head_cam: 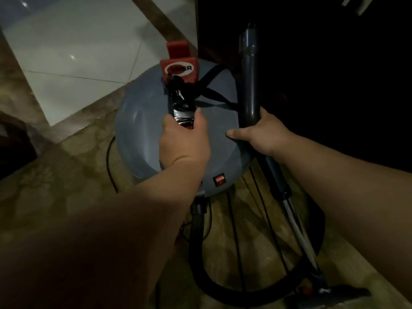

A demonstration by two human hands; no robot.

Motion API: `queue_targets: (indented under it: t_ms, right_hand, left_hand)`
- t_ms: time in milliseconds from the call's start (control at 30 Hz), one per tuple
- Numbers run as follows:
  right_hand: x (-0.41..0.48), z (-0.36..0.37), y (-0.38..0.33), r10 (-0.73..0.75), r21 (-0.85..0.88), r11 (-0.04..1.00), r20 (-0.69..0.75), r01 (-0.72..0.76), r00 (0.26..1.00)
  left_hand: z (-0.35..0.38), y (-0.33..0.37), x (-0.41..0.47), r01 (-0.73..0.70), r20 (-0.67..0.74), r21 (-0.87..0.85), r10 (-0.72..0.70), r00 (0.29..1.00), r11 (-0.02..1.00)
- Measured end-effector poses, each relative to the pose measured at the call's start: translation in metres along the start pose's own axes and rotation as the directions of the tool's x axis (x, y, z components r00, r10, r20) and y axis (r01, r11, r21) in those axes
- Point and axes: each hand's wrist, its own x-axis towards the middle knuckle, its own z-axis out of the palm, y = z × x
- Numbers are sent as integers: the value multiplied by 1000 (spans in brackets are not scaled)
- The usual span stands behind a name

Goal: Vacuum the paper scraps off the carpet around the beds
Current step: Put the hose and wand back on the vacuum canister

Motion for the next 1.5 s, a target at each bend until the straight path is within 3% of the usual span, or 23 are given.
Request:
queue_targets:
  t_ms: [167, 400, 633, 800, 1033, 1167, 1300, 1367, 1500]
  right_hand:
    - [35, 0, -27, 3, 39, 999, -7, -3, 1000]
    - [81, -8, -53, 44, 72, 997, -72, -39, 996]
    - [85, -3, -61, 118, 80, 991, -89, -111, 989]
    - [75, 13, -73, 141, 94, 987, -98, -132, 985]
    - [52, 74, -105, 32, 12, 999, -118, -31, 993]
    - [61, 129, -140, 39, -6, 999, 37, -39, 999]
    - [62, 218, -167, -15, -203, 978, 146, 45, 989]
    - [63, 245, -167, -20, -249, 967, 161, 60, 987]
    - [77, 255, -175, -20, -246, 967, 156, 58, 987]
  left_hand:
    - [6, 24, 47, -8, -11, 45, 8, 1000, 999]
    - [22, 53, 93, 12, 37, -39, -10, 999, 999]
    - [12, 54, 110, 139, 229, -66, -121, 966, 988]
    - [-15, 46, 129, 162, 470, -113, -91, 878, 980]
    - [-98, 18, 154, 214, 384, -172, -135, 913, 961]
    - [-150, -1, 178, 225, 321, -154, -167, 932, 962]
    - [-219, -50, 191, 266, 200, 2, -261, 944, 964]
    - [-240, -67, 201, 242, 171, 47, -247, 954, 969]
    - [-248, -71, 223, 181, 226, -28, -170, 959, 983]
